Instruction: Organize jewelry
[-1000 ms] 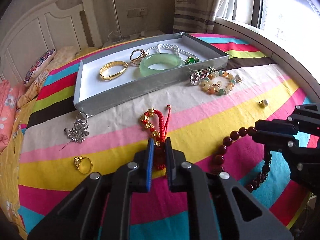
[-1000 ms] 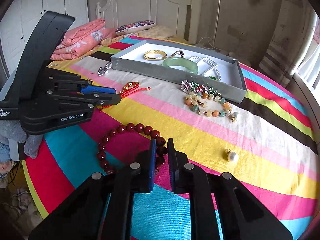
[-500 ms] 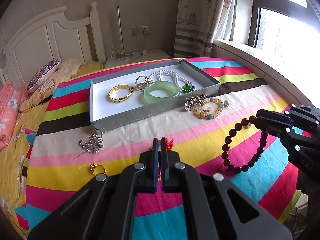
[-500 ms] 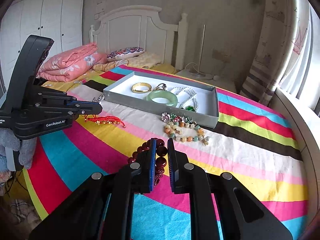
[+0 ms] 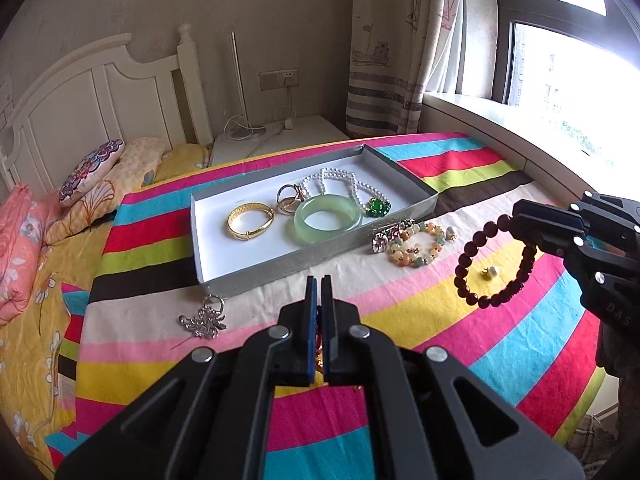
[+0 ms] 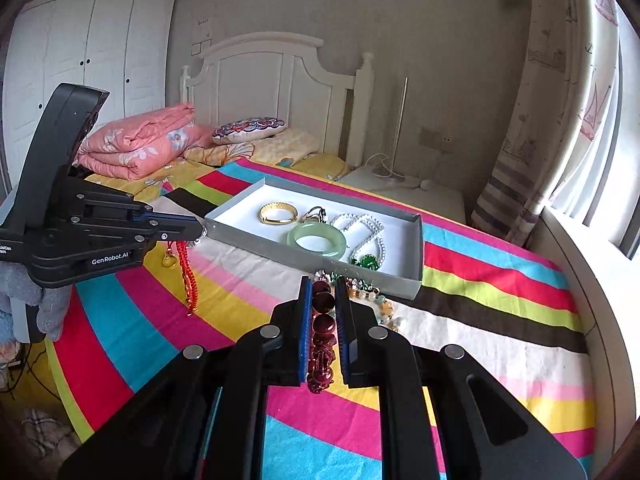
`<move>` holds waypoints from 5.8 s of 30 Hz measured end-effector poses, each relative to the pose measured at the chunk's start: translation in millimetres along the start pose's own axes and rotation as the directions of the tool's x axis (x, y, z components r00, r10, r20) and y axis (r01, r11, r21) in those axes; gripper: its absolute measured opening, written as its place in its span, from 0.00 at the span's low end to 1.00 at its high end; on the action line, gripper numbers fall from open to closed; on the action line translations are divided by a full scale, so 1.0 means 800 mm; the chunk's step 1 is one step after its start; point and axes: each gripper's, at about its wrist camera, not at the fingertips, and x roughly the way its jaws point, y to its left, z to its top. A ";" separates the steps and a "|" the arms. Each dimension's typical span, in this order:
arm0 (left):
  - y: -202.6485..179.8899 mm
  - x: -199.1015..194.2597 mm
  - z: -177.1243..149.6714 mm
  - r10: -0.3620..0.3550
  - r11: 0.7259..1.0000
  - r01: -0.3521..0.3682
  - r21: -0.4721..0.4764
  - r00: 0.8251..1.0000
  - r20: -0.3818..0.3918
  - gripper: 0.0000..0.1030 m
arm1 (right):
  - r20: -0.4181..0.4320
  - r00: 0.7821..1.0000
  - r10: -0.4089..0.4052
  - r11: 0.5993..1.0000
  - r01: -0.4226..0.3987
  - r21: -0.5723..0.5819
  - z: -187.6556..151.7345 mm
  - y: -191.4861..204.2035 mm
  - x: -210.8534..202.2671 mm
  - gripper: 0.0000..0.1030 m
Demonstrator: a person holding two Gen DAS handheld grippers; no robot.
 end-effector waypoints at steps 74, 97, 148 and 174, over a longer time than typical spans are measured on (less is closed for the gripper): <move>0.031 0.027 -0.088 0.092 0.967 -0.113 -0.229 0.991 -0.098 0.98 | -0.128 0.991 0.027 0.999 -0.021 0.051 -0.023 -0.036 0.076 0.78; 0.051 0.044 -0.091 -0.010 0.942 -0.040 -0.334 0.989 -0.146 0.98 | -0.325 0.940 0.102 0.995 -0.091 0.049 0.016 0.001 0.199 0.38; 0.049 0.044 -0.093 -0.010 0.941 -0.038 -0.337 0.990 -0.141 0.98 | -0.305 0.922 0.237 0.961 -0.269 -0.067 -0.032 0.055 0.143 0.04; 0.036 0.052 -0.090 0.042 0.961 -0.092 -0.261 0.981 -0.190 0.98 | -0.289 0.913 0.288 0.952 -0.241 0.188 -0.055 0.006 0.075 0.58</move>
